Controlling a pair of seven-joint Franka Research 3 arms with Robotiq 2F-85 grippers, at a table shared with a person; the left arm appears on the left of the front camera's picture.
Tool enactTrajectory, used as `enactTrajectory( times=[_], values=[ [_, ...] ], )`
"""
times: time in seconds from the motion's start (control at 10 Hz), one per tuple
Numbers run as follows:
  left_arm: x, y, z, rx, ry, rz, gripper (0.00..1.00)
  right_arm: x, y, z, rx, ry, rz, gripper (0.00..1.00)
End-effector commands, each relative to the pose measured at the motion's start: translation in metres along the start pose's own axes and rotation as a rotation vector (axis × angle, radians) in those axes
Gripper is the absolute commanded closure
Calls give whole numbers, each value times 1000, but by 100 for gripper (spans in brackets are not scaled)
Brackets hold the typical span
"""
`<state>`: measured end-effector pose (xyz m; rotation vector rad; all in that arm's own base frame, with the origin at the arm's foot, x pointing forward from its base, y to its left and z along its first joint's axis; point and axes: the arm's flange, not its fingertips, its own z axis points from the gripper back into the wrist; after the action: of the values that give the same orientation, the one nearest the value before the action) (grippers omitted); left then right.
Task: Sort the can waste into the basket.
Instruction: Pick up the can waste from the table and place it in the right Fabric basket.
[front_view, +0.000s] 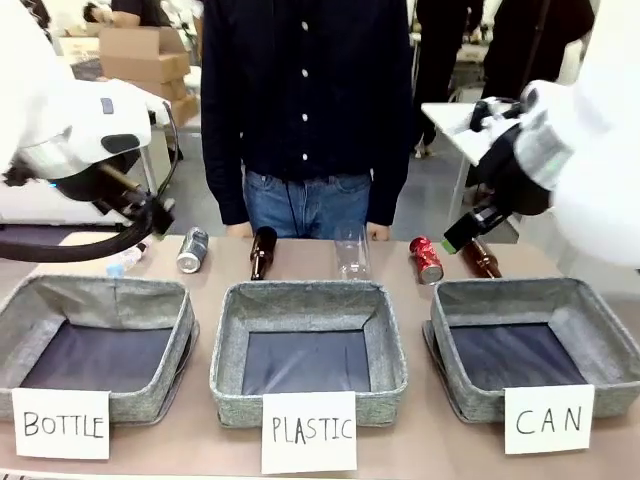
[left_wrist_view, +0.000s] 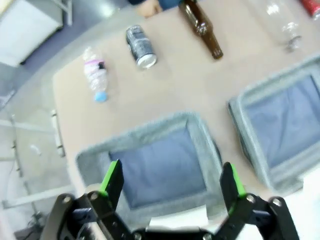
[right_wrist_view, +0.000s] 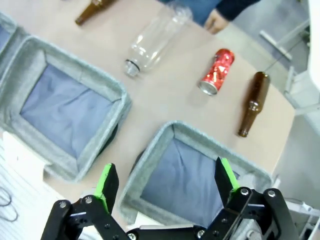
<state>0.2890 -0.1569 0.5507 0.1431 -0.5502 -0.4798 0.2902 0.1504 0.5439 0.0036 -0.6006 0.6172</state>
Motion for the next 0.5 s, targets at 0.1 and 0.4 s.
enactTrajectory(
  times=[0.1,0.4],
  values=[
    [17,4,-31,-25,-40,12,0,6,-5,-39,10,26,-10,0],
    [-4,21,10,-466,40,-138,0,-8,-16,18,259,-36,-284,0]
  ],
)
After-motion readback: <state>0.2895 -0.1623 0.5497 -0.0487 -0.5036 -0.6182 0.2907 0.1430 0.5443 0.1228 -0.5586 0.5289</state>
